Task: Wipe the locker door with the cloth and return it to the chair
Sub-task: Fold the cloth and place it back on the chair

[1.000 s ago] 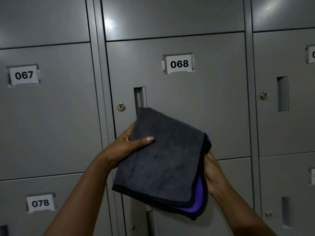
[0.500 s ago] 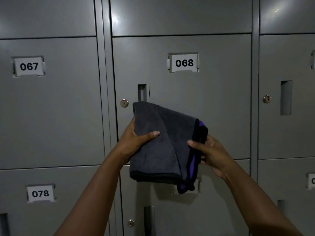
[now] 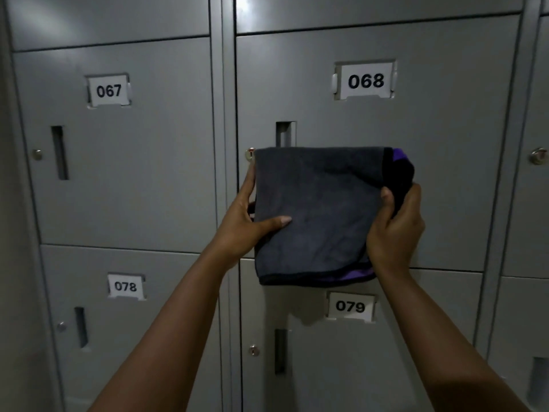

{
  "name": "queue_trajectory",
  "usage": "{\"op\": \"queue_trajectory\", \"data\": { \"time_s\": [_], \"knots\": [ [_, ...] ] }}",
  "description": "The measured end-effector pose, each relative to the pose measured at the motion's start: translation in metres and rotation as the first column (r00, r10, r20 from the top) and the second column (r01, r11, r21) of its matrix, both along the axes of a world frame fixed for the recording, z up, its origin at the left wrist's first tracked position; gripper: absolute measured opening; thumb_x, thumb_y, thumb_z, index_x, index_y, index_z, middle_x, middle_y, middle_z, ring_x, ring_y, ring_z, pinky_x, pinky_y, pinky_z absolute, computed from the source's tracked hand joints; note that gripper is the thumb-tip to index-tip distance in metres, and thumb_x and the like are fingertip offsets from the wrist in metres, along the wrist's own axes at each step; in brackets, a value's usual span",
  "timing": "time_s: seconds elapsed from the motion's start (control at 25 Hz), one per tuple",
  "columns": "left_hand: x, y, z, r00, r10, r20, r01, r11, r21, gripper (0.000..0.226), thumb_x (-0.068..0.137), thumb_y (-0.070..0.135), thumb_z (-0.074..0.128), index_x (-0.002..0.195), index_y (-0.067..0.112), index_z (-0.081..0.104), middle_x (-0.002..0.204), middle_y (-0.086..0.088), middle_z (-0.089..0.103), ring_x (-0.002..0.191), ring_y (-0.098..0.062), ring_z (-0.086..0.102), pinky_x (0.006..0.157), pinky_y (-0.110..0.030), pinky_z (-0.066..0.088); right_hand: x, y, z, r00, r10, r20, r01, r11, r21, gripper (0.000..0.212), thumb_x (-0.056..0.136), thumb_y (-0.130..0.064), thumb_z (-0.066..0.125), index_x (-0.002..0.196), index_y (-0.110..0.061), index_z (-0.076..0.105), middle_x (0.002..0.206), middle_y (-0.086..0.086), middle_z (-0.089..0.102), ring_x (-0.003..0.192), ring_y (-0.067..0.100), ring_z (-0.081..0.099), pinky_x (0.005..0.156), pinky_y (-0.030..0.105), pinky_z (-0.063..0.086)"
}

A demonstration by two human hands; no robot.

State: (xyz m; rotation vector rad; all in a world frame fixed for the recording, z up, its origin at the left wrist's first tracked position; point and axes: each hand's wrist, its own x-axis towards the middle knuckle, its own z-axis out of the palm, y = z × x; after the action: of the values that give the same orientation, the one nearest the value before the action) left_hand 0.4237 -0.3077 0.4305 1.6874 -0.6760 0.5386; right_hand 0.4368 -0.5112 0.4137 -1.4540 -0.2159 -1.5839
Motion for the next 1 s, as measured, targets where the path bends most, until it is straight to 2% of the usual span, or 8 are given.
{"op": "queue_trajectory", "data": {
  "time_s": [0.12,0.32,0.44,0.52,0.64,0.76,0.88,1.0],
  "knots": [
    [-0.008,0.011,-0.003,0.997,0.073,0.002,-0.072,0.988,-0.139,0.093,0.078,0.012,0.068,0.142,0.041,0.008,0.126,0.004,0.050,0.104,0.000,0.054,0.087,-0.019,0.050,0.000,0.020,-0.001,0.999,0.023,0.033,-0.024,0.999,0.029,0.025,0.095,-0.011,0.043,0.104,0.011,0.050,0.085,0.008,0.056,0.070,-0.002,0.043,0.053,0.014,0.029],
    [-0.029,0.047,-0.016,0.975,0.222,-0.029,-0.221,0.937,-0.269,0.074,0.082,0.012,0.065,0.142,0.030,0.025,0.118,0.001,0.053,0.111,-0.014,0.054,0.090,-0.022,0.050,-0.012,0.068,-0.001,0.991,0.128,0.031,-0.128,0.992,0.006,0.020,0.095,-0.010,0.044,0.100,0.008,0.051,0.083,0.003,0.053,0.068,-0.002,0.043,0.049,0.006,0.031],
    [-0.052,0.083,-0.020,0.950,0.301,0.076,-0.279,0.936,-0.216,0.074,0.086,0.013,0.061,0.140,0.042,0.018,0.129,0.001,0.050,0.113,-0.010,0.053,0.091,-0.025,0.050,-0.021,0.106,-0.004,0.978,0.208,0.008,-0.208,0.978,0.012,0.022,0.094,-0.011,0.045,0.102,0.008,0.052,0.085,0.003,0.054,0.071,-0.003,0.044,0.052,0.016,0.028],
    [-0.069,0.112,-0.024,0.926,0.346,0.153,-0.328,0.935,-0.131,0.066,0.089,0.007,0.055,0.139,0.037,0.024,0.136,0.009,0.044,0.117,-0.002,0.049,0.094,-0.021,0.048,-0.029,0.135,-0.008,0.961,0.274,-0.022,-0.274,0.962,0.017,0.024,0.094,-0.015,0.046,0.102,0.006,0.053,0.084,0.007,0.059,0.070,-0.001,0.045,0.055,0.018,0.030],
    [-0.099,0.162,-0.038,0.887,0.435,0.156,-0.433,0.900,-0.051,0.049,0.092,-0.001,0.047,0.134,0.024,0.042,0.124,0.011,0.051,0.117,-0.001,0.048,0.104,-0.026,0.039,-0.045,0.185,-0.015,0.925,0.369,-0.086,-0.370,0.929,0.009,0.028,0.092,-0.020,0.047,0.099,0.006,0.055,0.083,0.019,0.065,0.070,0.015,0.052,0.056,0.021,0.029],
    [-0.141,0.211,-0.057,0.808,0.579,0.105,-0.579,0.814,-0.034,0.046,0.092,0.001,0.047,0.132,0.024,0.043,0.120,0.003,0.054,0.112,-0.003,0.052,0.105,-0.027,0.038,-0.067,0.241,-0.028,0.877,0.453,-0.161,-0.464,0.885,-0.039,0.029,0.093,-0.022,0.047,0.100,0.005,0.055,0.084,0.020,0.065,0.071,0.021,0.055,0.055,0.021,0.028],
    [-0.193,0.253,-0.084,0.658,0.747,0.095,-0.752,0.657,0.045,0.049,0.091,0.005,0.052,0.136,0.019,0.040,0.114,-0.005,0.055,0.097,0.002,0.052,0.092,-0.005,0.035,-0.091,0.297,-0.053,0.842,0.481,-0.246,-0.521,0.844,-0.132,0.032,0.093,-0.027,0.045,0.100,0.004,0.054,0.082,0.024,0.066,0.069,0.035,0.060,0.054,0.026,0.028],
    [-0.241,0.291,-0.122,0.554,0.831,0.047,-0.832,0.549,0.082,0.056,0.087,0.006,0.059,0.138,0.013,0.036,0.113,-0.007,0.054,0.105,-0.011,0.051,0.083,0.005,0.030,-0.121,0.347,-0.084,0.807,0.473,-0.355,-0.575,0.765,-0.288,0.032,0.095,-0.023,0.046,0.111,0.004,0.053,0.086,0.031,0.066,0.074,0.045,0.061,0.056,0.030,0.027]
  ]
}}
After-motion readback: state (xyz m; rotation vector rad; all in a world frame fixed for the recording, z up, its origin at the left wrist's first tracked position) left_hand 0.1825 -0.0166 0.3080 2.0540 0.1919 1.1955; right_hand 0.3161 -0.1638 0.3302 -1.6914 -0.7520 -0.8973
